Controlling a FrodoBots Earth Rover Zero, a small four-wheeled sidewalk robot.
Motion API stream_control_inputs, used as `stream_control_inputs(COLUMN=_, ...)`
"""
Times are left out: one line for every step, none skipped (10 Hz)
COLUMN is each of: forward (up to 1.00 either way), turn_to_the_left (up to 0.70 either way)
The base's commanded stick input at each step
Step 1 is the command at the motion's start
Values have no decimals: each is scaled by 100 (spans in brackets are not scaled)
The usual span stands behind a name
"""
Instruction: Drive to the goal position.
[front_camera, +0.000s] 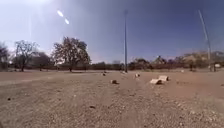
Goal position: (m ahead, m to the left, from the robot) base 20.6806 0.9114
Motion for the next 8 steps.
stream_control_inputs(forward=50, turn_to_the_left=0)
stream_control_inputs(forward=50, turn_to_the_left=0)
stream_control_inputs(forward=50, turn_to_the_left=0)
stream_control_inputs(forward=50, turn_to_the_left=0)
stream_control_inputs(forward=50, turn_to_the_left=0)
stream_control_inputs(forward=50, turn_to_the_left=0)
stream_control_inputs(forward=50, turn_to_the_left=0)
stream_control_inputs(forward=50, turn_to_the_left=0)
